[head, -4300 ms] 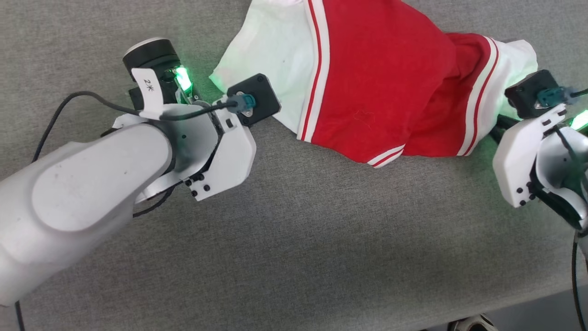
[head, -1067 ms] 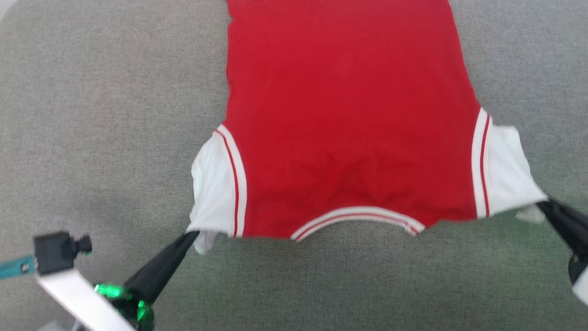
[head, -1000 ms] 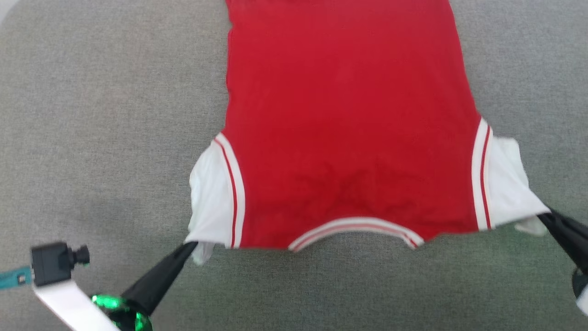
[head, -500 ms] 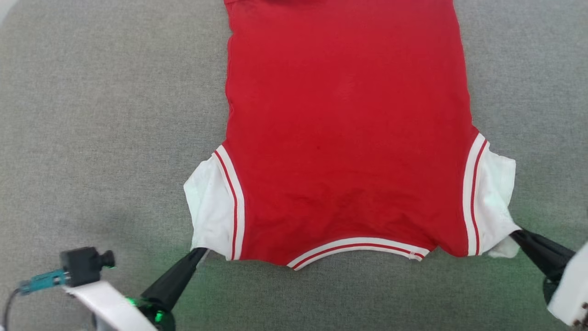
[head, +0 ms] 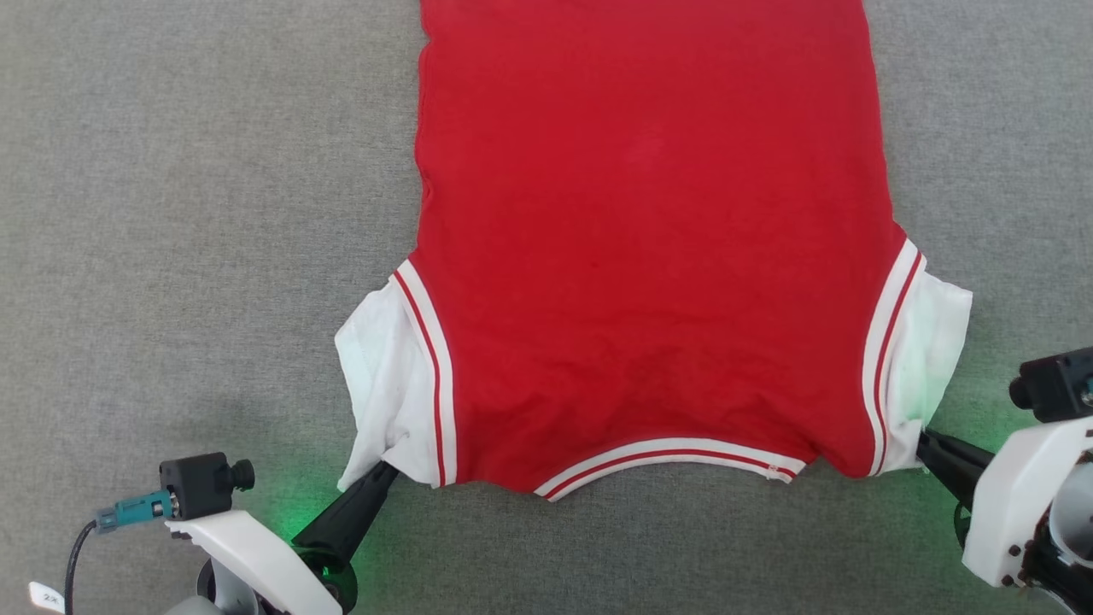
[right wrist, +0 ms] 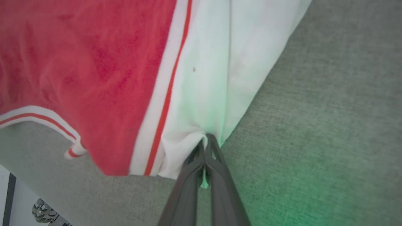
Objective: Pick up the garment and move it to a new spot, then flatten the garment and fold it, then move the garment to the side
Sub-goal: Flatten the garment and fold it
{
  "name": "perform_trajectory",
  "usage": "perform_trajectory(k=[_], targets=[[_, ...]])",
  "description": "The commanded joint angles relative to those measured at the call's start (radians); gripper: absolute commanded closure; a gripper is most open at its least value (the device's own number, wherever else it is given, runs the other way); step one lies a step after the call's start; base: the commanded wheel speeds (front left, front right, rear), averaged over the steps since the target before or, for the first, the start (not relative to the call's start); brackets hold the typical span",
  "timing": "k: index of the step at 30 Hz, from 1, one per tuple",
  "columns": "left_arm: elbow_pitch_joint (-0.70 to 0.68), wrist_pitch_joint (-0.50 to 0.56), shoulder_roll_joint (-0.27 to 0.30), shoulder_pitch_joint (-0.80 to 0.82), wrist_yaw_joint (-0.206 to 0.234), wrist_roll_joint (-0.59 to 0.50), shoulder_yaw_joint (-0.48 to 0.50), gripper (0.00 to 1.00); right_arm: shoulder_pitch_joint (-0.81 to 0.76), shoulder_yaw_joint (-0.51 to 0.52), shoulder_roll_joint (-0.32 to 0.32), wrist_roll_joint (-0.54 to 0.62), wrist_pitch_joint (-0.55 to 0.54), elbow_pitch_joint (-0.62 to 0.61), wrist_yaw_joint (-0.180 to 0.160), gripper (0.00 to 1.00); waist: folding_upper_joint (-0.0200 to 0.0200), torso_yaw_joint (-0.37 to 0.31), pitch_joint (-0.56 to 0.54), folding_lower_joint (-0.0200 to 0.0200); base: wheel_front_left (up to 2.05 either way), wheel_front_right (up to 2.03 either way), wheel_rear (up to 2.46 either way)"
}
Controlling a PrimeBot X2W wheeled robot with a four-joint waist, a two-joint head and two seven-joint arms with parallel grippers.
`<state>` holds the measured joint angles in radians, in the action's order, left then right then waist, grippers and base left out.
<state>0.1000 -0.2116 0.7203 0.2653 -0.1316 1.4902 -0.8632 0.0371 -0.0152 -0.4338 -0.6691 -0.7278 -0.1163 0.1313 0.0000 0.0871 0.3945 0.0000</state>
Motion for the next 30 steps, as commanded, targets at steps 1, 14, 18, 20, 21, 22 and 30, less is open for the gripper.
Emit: perform_trajectory(k=[1, 14, 18, 20, 21, 22, 30], targets=[[0.007, -0.002, -0.006, 0.014, 0.002, -0.003, -0.009, 1.0, 0.01, -0.031, 0.004, 0.019, 0.015, 0.031, -0.001, 1.0, 0.0, -0.004, 0.001, 0.0, 0.0, 0.0, 0.0], [-0.054, -0.026, 0.024, 0.047, 0.002, -0.037, -0.041, 1.0, 0.053, 0.156, -0.111, 0.081, -0.048, -0.251, -0.001, 0.0, 0.0, 0.011, 0.017, 0.0, 0.0, 0.0, 0.0], [-0.079, -0.024, 0.022, 0.075, 0.002, -0.06, -0.065, 1.0, 0.207, 0.197, -0.168, 0.075, -0.14, -0.284, -0.001, 0.0, 0.0, 0.045, 0.05, 0.0, 0.0, 0.0, 0.0], [-0.09, -0.019, 0.01, 0.106, 0.002, -0.073, -0.081, 1.0, 0.322, 0.186, -0.196, 0.081, -0.183, -0.252, -0.001, 0.0, 0.0, 0.074, 0.074, 0.0, 0.0, 0.0, 0.0], [-0.096, -0.013, 0.001, 0.124, 0.002, -0.084, -0.091, 1.0, 0.382, 0.169, -0.21, 0.086, -0.207, -0.228, -0.001, 0.0, 0.0, 0.091, 0.09, 0.0, 0.0, 0.0, 0.0], [-0.098, -0.01, -0.007, 0.14, 0.002, -0.092, -0.099, 1.0, 0.449, 0.145, -0.219, 0.09, -0.227, -0.194, -0.001, 0.0, 0.0, 0.106, 0.104, 0.0, 0.0, 0.0, 0.0], [-0.117, -0.002, -0.079, 0.27, 0.002, -0.123, -0.188, 1.0, 0.967, 0.021, -0.219, 0.218, -0.37, 0.218, -0.001, 0.0, 0.0, 0.247, 0.221, 0.0, 0.0, 0.0, 0.0]])
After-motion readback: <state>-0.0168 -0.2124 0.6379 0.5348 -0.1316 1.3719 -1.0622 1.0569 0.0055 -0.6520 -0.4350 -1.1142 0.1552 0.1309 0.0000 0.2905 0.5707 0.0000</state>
